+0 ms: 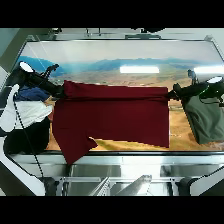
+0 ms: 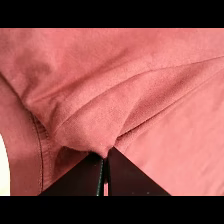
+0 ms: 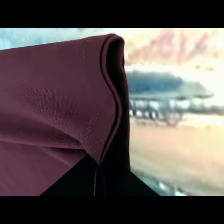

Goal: Fold the shirts.

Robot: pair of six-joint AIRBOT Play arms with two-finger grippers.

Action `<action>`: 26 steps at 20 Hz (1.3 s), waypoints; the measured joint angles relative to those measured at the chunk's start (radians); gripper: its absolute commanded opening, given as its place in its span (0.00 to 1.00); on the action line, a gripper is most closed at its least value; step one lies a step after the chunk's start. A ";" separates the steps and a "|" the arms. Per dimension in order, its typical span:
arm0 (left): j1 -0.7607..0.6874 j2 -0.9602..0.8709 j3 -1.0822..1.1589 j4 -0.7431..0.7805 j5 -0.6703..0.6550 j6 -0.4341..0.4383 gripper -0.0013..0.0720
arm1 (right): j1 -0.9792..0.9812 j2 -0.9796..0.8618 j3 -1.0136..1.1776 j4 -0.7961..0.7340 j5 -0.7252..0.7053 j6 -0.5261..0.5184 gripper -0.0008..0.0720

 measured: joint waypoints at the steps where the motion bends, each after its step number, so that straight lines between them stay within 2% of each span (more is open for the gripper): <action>1: -0.001 0.000 -0.003 0.000 0.002 0.001 0.05 | 0.003 0.000 0.000 -0.003 -0.005 0.000 0.04; 2: -0.002 0.000 -0.005 0.000 0.002 0.004 0.28 | 0.005 0.000 0.000 -0.005 -0.008 0.001 0.21; 3: -0.003 0.000 -0.005 0.006 -0.006 0.004 0.57 | 0.006 0.000 0.000 -0.011 -0.013 0.002 0.60; 4: -0.003 0.000 -0.003 0.008 -0.023 0.000 0.88 | 0.006 0.001 0.001 0.002 -0.009 0.004 0.79; 5: -0.001 0.000 0.008 0.007 -0.042 -0.017 1.00 | 0.004 0.006 0.007 0.005 0.000 0.004 0.80; 7: 0.011 0.001 0.057 0.003 -0.098 -0.072 1.00 | -0.010 0.010 0.032 -0.021 0.042 0.011 0.78; 8: 0.020 0.002 0.090 0.003 -0.130 -0.104 1.00 | -0.023 0.017 0.051 -0.029 0.079 0.028 0.72; 9: 0.032 0.008 0.121 -0.006 -0.164 -0.137 1.00 | -0.036 0.028 0.068 -0.026 0.122 0.043 0.53; 10: 0.044 0.023 0.135 -0.022 -0.184 -0.161 1.00 | -0.049 0.042 0.080 -0.022 0.169 0.055 0.51; 12: 0.068 0.080 0.113 -0.074 -0.202 -0.196 0.98 | -0.075 0.078 0.095 -0.024 0.257 0.071 0.51; 15: 0.106 0.219 -0.031 -0.120 -0.200 -0.203 0.97 | -0.098 0.146 0.095 -0.025 0.359 0.071 0.51; 20: 0.187 0.550 -0.475 -0.146 -0.150 -0.190 0.97 | -0.112 0.372 -0.129 -0.047 0.433 0.071 0.51; 22: 0.221 0.705 -0.674 -0.149 -0.103 -0.185 0.97 | -0.116 0.498 -0.280 -0.116 0.426 0.071 0.51; 26: 0.283 0.979 -1.021 -0.154 -0.008 -0.192 0.97 | -0.119 0.736 -0.610 -0.236 0.265 0.105 0.51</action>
